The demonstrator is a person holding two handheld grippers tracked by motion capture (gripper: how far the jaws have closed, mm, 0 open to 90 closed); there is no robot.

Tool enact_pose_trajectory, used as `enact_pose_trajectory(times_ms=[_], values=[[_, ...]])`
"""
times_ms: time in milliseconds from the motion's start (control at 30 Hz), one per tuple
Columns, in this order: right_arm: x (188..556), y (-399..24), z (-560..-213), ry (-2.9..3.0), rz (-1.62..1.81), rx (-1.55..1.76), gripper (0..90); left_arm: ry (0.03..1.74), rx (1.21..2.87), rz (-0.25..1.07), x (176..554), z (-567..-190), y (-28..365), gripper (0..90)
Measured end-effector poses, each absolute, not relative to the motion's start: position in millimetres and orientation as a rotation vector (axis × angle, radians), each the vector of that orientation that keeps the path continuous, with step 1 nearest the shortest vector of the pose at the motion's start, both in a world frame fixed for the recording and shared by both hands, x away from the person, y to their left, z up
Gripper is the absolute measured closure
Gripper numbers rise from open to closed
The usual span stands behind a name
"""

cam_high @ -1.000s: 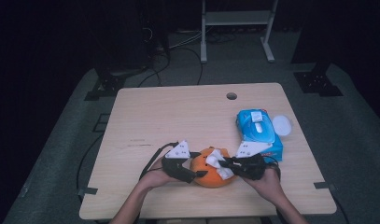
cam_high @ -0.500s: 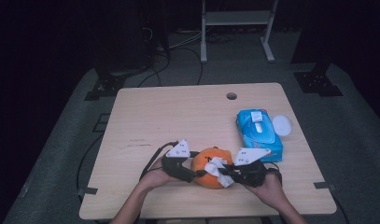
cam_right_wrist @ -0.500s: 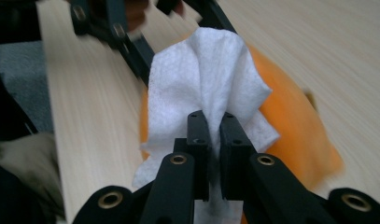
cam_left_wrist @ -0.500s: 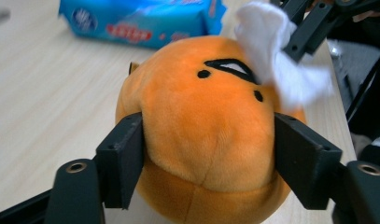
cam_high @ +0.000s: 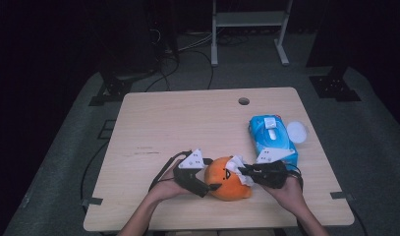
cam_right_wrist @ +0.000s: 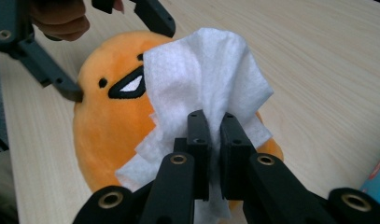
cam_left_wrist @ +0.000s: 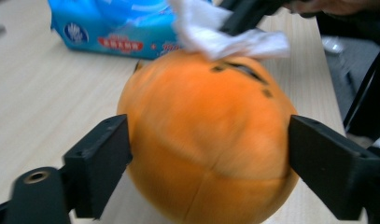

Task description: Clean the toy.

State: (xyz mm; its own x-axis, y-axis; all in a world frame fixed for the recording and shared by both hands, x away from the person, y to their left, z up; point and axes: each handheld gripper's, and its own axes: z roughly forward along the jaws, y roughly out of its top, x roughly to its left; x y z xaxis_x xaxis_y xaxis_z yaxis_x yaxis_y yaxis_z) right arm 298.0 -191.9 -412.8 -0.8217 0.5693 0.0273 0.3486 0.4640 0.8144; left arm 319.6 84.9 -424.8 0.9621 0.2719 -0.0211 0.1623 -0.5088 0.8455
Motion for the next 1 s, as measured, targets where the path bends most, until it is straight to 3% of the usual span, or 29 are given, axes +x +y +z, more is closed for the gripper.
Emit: enact_pose_trajectory(times_ms=[67, 100, 267, 400, 567, 800, 1000], values=[[297.1, -192.7, -412.6, 2.466, 1.283, 0.785, 83.8, 0.311, 2.108, 0.11, 320.4, -427.0, 85.0, 14.4], [290.7, -191.2, -408.8, 2.463, 1.266, 0.764, 83.8, 0.283, 2.118, 0.138, 318.0, -426.3, 84.7, 22.6], [277.3, -174.6, -398.0, 2.47, 1.305, 0.658, 83.7, 0.197, 2.14, 0.206, 309.0, -419.8, 78.5, 29.0], [270.5, -159.8, -390.9, 2.473, 1.37, 0.586, 83.7, 0.116, 2.164, 0.268, 300.4, -417.2, 72.8, 29.8], [281.3, -169.9, -395.3, 2.443, 1.344, 0.661, 83.7, 0.153, 2.167, 0.241, 305.1, -421.7, 77.7, 29.1], [285.4, -190.6, -410.5, 2.448, 1.272, 0.76, 83.8, 0.268, 2.133, 0.138, 314.7, -428.6, 80.8, 16.8], [270.5, -172.4, -400.5, 2.474, 1.344, 0.654, 83.6, 0.181, 2.143, 0.222, 306.2, -423.9, 76.3, 28.4]])
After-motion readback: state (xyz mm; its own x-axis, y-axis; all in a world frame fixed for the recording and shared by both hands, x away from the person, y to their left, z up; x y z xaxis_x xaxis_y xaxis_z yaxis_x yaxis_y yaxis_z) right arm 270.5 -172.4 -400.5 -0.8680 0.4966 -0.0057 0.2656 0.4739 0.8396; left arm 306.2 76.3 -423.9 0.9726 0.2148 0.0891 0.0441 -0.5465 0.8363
